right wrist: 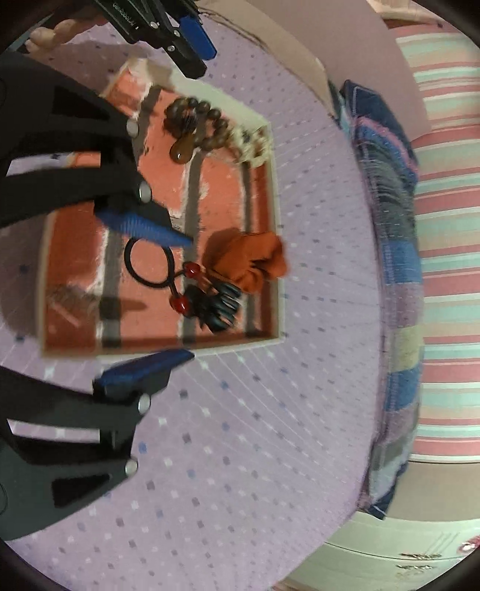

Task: Organize jewelry
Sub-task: 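Open both tools to drop the hair tie and pendant into the tray, then move both tools back toward the remaining jewelry on the bed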

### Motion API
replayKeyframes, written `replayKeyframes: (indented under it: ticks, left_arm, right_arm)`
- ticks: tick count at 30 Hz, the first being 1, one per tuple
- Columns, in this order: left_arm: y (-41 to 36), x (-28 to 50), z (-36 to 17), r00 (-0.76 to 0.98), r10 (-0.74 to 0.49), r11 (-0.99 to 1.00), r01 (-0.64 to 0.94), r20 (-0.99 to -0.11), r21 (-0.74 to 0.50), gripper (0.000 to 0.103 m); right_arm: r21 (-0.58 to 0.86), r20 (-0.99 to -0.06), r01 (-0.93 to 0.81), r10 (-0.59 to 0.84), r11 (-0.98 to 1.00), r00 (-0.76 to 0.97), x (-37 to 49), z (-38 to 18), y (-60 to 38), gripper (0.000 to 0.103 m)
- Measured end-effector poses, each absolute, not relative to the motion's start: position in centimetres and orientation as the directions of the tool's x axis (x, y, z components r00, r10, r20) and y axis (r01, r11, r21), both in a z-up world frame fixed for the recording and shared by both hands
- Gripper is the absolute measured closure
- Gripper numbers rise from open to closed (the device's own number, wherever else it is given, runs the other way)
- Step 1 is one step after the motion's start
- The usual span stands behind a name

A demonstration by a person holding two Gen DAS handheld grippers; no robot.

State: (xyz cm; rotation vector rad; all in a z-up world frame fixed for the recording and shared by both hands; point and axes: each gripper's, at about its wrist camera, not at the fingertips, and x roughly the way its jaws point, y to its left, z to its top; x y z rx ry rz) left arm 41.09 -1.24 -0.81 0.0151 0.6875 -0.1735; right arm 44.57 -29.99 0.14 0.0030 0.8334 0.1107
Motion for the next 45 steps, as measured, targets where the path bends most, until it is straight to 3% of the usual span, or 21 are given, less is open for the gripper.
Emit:
replayKeyframes:
  ticks: [1,5,7,13,23,32,45]
  left_arm:
    - [-1.3,40.5,-0.3,0.769,-0.149,0.986,0.161,-0.622,-0.036,0.029]
    - [-1.1,36.6,2.5,0.801,-0.132,0.987,0.161,-0.584,-0.002,0.022]
    - [-0.9,35.2,3.4,0.812,-0.124,0.988,0.156,-0.571,0.007,0.013]
    - [0.0,29.9,4.1,0.821,-0.118,0.990,0.144,-0.558,0.003,0.011]
    - [1.7,23.3,2.3,0.816,-0.083,0.996,0.084,-0.572,-0.024,0.010]
    - [3.1,19.1,-0.9,0.790,-0.095,0.993,0.034,-0.606,-0.110,0.010]
    - [2.1,18.1,-5.9,0.747,-0.082,0.996,0.043,-0.660,-0.076,0.010]
  right_arm:
    - [0.030,-0.723,-0.097,0.088,0.995,0.685,43.7,1.3,-30.4,0.031]
    - [-0.020,-0.683,-0.098,0.058,0.995,0.728,40.0,4.3,-31.5,0.015]
    - [-0.037,-0.673,-0.097,0.047,0.995,0.738,38.1,5.1,-31.8,0.011]
    - [-0.070,-0.645,-0.093,0.026,0.993,0.764,32.4,5.9,-32.1,0.005]
    - [-0.079,-0.586,-0.071,0.011,0.994,0.810,23.7,4.2,-31.3,0.005]
    - [-0.047,-0.598,-0.044,0.007,0.998,0.801,19.2,0.6,-31.3,0.005]
    - [-0.103,-0.620,-0.009,-0.057,0.995,0.782,16.6,-4.1,-30.6,0.007]
